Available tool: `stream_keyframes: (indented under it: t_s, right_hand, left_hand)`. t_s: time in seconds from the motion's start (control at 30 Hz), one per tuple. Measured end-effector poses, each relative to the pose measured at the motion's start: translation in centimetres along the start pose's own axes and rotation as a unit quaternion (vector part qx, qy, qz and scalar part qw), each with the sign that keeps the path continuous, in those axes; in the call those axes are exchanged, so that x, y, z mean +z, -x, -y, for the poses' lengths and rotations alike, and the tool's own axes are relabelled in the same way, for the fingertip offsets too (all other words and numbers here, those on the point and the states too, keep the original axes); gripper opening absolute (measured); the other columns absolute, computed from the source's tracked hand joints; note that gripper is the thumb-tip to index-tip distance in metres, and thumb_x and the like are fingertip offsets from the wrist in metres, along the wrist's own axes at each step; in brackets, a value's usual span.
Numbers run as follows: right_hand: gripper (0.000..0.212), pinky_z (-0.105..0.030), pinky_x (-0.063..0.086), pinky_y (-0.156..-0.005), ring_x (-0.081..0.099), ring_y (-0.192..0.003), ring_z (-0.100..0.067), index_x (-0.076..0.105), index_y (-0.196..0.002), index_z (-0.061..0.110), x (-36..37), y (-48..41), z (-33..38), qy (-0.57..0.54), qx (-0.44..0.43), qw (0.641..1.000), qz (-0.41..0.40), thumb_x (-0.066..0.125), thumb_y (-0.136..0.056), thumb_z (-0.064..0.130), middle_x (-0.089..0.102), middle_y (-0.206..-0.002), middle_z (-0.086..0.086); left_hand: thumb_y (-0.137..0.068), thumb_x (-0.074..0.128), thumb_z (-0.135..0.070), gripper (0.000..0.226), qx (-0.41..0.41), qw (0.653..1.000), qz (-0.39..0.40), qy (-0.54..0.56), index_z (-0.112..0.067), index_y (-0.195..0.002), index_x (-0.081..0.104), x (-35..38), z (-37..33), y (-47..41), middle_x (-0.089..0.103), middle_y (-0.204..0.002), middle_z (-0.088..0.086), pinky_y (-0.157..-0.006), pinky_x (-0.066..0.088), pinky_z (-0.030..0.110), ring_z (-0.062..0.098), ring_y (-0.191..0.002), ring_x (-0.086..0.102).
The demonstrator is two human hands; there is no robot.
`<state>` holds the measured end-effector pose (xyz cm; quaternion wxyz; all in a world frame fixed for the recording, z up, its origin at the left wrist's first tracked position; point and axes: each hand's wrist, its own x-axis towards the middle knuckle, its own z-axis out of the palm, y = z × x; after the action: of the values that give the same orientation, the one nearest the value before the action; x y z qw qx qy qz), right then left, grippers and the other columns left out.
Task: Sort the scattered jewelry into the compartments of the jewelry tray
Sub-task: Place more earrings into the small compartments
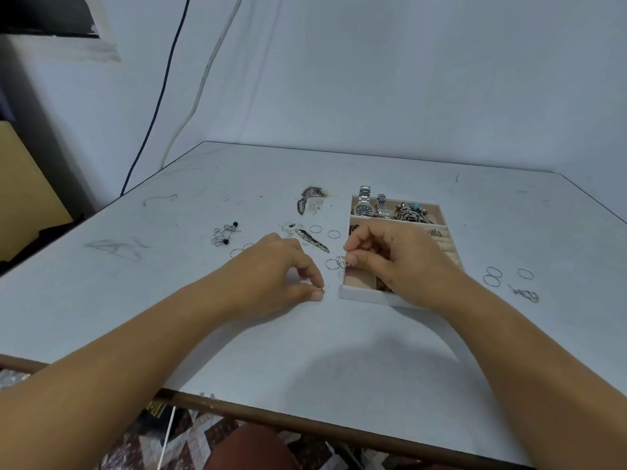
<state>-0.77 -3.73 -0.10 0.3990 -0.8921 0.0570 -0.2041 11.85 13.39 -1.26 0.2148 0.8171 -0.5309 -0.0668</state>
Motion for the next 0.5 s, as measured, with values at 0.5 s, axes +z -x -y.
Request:
stream_keyframes:
  t_s: [0.5]
  right_hand:
    - [0.014, -0.007, 0.042, -0.063, 0.055, -0.066, 0.004, 0.066, -0.082, 0.03, -2.8, -0.1, -0.2, 0.066, 0.005, 0.998, -0.017, 0.07, -0.084, 0.017, 0.063, -0.072, 0.013]
  left_hand:
    - [-0.07, 0.081, -0.031, 0.015, -0.019, 0.993, -0.06, 0.098, -0.028, -0.069, 0.066, -0.5, -0.8, -0.4, 0.067, -0.071, -0.011, -0.06, 0.043, 0.016, 0.005, -0.065, 0.056]
